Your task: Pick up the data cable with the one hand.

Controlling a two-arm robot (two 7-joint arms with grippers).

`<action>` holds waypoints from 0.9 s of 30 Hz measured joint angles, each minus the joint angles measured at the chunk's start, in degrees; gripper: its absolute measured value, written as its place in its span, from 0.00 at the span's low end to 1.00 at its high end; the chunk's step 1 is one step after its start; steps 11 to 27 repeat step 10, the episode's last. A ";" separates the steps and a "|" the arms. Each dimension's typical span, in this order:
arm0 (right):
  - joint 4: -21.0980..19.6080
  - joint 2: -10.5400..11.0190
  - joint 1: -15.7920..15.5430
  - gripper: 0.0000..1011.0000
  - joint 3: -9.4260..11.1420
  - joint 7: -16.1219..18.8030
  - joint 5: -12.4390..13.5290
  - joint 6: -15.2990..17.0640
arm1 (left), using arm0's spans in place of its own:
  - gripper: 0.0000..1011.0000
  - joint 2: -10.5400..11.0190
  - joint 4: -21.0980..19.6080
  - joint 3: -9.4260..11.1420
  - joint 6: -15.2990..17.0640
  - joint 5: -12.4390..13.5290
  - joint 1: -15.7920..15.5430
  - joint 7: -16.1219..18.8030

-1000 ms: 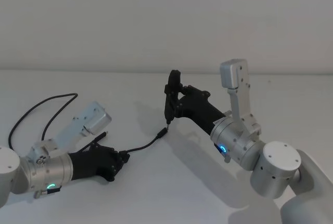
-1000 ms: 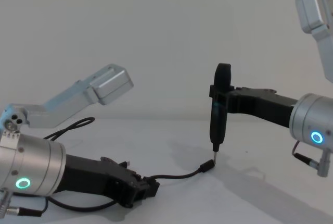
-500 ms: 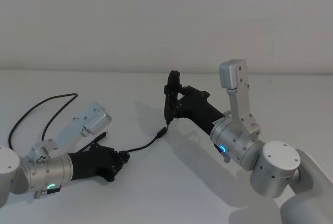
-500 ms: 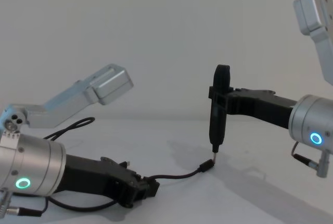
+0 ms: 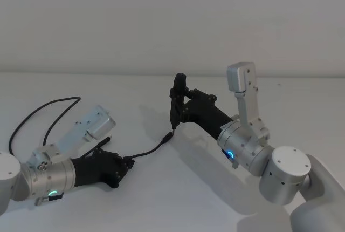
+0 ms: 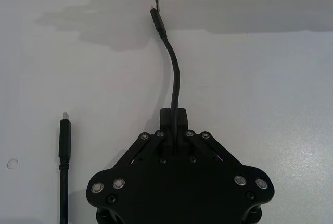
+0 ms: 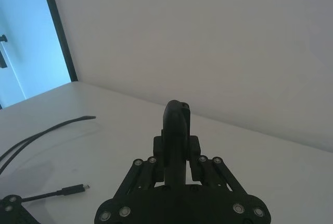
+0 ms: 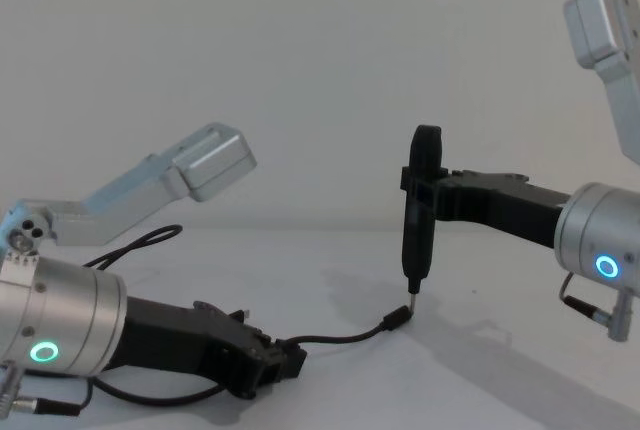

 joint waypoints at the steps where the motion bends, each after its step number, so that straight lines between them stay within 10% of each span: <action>1: 0.01 0.00 0.01 0.27 -0.01 0.01 0.00 -0.01 | 0.04 0.00 0.00 0.00 0.00 0.00 0.00 0.00; 27: 0.06 0.00 0.06 0.27 -0.01 0.04 0.00 -0.04 | 0.04 0.00 0.00 0.00 0.00 0.00 -0.01 0.00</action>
